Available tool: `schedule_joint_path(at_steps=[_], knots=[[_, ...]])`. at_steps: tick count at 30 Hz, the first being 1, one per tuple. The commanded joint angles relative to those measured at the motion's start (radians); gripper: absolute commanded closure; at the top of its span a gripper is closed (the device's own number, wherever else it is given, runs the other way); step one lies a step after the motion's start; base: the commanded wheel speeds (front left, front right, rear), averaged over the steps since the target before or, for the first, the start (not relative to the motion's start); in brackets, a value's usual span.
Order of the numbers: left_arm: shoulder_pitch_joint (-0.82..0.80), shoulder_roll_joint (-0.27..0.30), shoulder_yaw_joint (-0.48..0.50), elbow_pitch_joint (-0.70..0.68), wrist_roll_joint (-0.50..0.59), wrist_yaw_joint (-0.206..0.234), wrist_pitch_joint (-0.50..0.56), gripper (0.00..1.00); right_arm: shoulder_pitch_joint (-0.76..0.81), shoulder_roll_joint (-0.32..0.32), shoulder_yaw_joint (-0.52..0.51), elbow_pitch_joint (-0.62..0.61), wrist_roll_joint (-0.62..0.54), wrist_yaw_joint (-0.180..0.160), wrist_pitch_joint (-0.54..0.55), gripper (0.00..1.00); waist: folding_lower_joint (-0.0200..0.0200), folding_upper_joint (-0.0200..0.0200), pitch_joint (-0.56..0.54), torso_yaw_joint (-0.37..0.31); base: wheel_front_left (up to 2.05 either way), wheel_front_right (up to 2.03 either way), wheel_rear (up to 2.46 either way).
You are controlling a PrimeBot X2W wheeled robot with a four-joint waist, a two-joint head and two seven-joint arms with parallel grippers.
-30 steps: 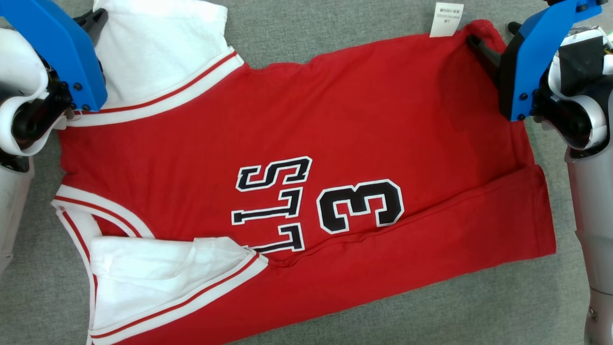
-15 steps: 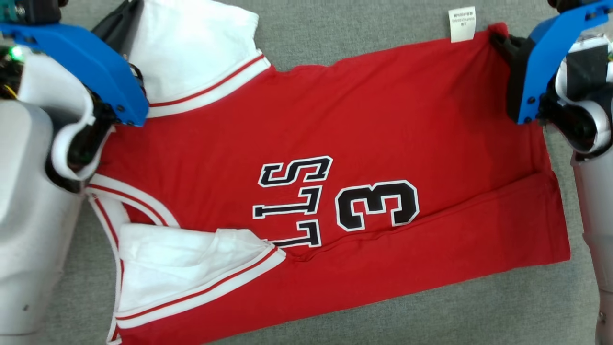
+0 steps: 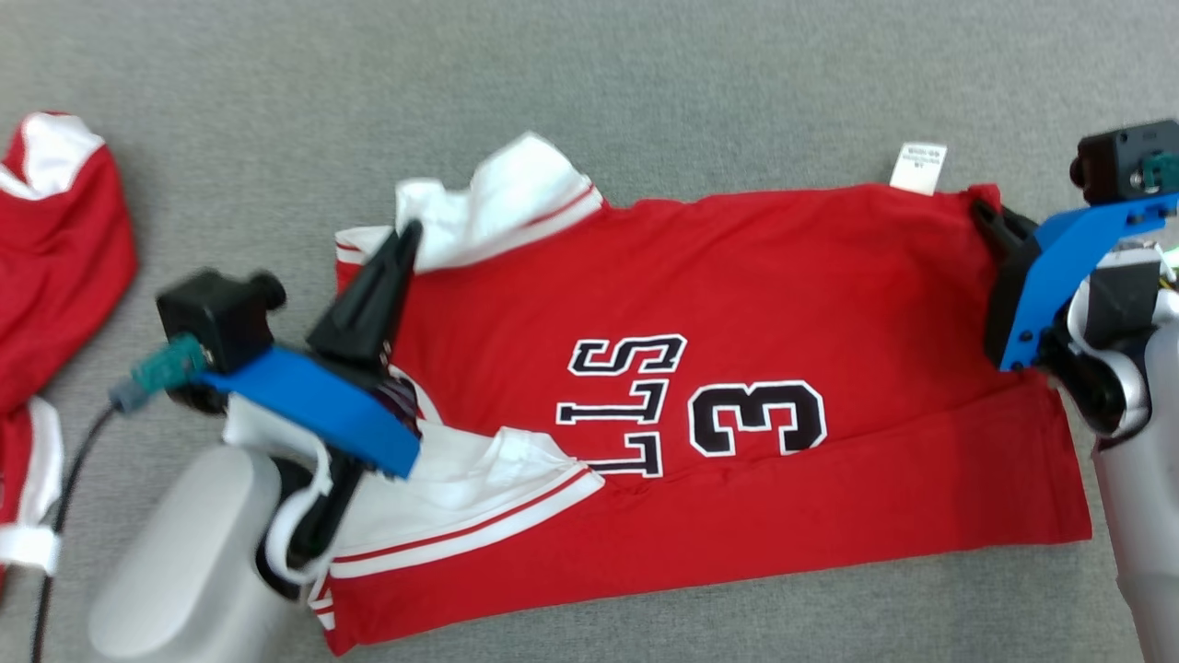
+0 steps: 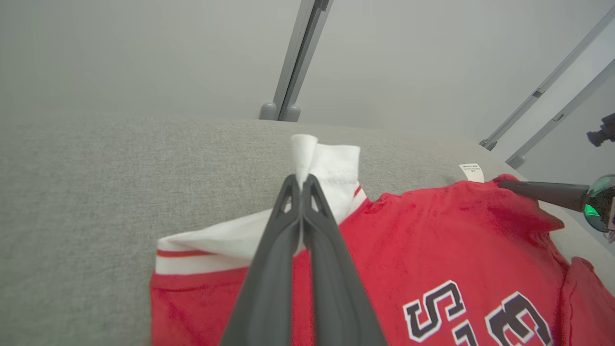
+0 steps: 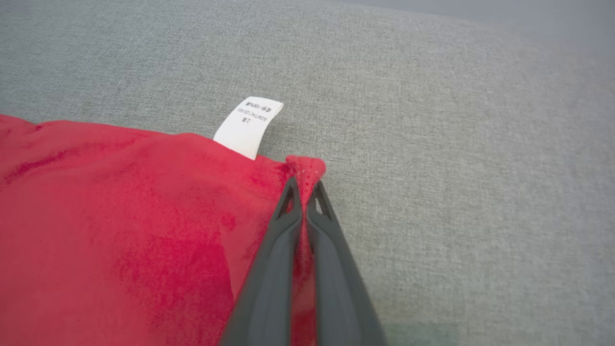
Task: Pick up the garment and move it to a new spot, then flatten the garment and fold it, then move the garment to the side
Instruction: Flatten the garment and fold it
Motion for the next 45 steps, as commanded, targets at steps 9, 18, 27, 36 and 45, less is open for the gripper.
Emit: schedule_joint_path(at_steps=[9,18,27,36,45], knots=[[0.215,-0.032,-0.014,-0.094,-0.027,0.023,-0.113,1.0,0.117,-0.027,-0.047,0.039,-0.072,0.0,-0.1,1.0,0.0,0.0,-0.127,0.078,0.0,0.0,0.0],[0.367,-0.018,-0.027,-0.162,-0.075,0.06,-0.093,1.0,0.21,-0.055,-0.049,0.071,-0.094,0.0,-0.099,1.0,0.0,0.0,-0.172,0.101,0.0,0.0,0.0],[0.422,-0.005,-0.051,-0.143,-0.073,0.081,-0.074,0.76,0.274,-0.055,-0.053,0.062,-0.093,0.0,-0.091,0.0,0.0,0.0,-0.206,0.1,0.0,0.0,0.0],[0.446,0.014,-0.053,-0.104,-0.036,0.113,-0.103,0.0,0.358,-0.035,-0.12,-0.04,-0.081,0.0,-0.106,0.0,0.0,0.0,-0.247,0.095,0.0,0.0,0.0],[0.407,-0.004,0.024,-0.067,0.065,0.155,-0.203,0.0,0.45,0.062,-0.223,-0.181,-0.066,0.0,-0.142,0.0,0.0,0.0,-0.292,0.098,0.0,0.0,0.0]])
